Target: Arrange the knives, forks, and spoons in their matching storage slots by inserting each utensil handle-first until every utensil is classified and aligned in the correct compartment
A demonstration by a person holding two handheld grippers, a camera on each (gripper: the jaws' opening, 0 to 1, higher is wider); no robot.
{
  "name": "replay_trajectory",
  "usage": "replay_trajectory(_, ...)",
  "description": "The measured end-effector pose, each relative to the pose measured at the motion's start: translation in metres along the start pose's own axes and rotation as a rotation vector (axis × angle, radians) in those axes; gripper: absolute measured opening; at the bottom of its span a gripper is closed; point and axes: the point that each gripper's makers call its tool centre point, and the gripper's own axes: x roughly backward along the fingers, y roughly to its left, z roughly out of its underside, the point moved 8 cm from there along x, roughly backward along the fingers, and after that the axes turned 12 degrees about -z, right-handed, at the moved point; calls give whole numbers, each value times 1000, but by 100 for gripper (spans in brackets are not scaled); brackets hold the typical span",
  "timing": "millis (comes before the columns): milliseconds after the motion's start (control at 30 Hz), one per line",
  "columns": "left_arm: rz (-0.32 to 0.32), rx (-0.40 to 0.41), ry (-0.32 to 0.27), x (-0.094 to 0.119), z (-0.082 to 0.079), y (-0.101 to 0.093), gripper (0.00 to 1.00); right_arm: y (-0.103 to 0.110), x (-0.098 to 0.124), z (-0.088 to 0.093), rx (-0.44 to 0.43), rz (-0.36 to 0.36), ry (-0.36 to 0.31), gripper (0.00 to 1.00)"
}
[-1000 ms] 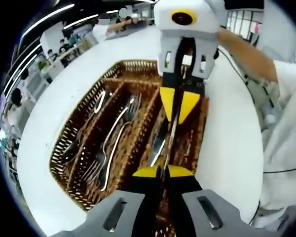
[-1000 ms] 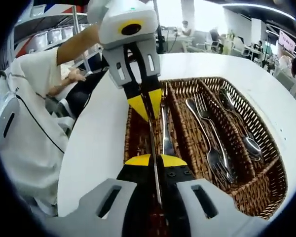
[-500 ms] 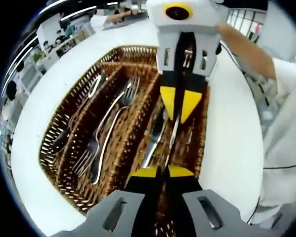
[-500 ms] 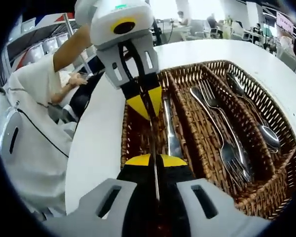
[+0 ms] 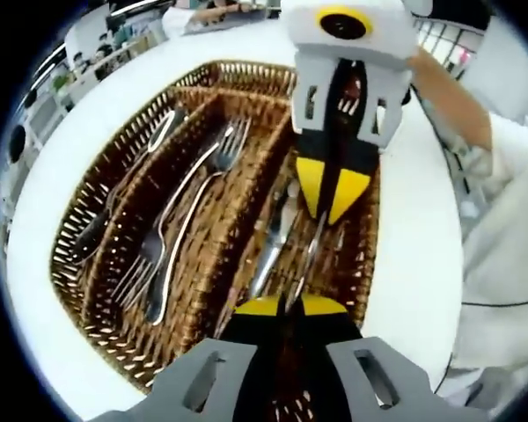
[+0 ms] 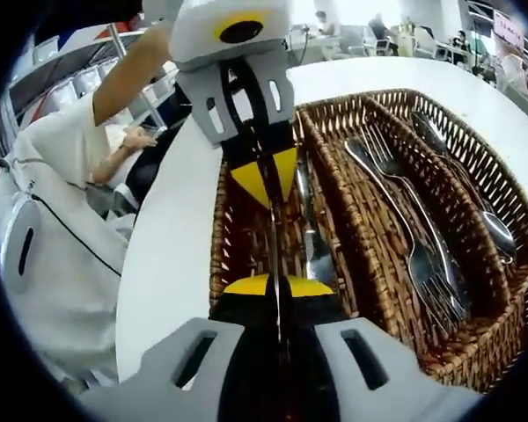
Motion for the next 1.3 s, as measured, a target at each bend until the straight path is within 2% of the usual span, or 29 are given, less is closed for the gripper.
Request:
replay_trajectory(100,4,-5,3,0,1,-3,5,0,-1,-1,14,4,18,5)
replay_trajectory(167,7,14,4,-1,2,-4,5,0,-1,-1,71,8,34,4)
replay_trajectory(300,6,35,-8,0,3,-6,6,1,-1,-1,94,13,38,5)
replay_trajectory(600,-10,12,-44,0,4,-9,9,1,0,0,164,31,36,5)
replay_trajectory(767,-12,26,-51,0,4,-8,10,-1,2,1,169,47,32,9)
replay_trajectory(900,-24,22,-62,3,5,-8,13,-1,2,2,172,45,31,9)
replay_trajectory(1300,-24,60,-75,5,12,-1,13,-1,2,2,165,50,13,10)
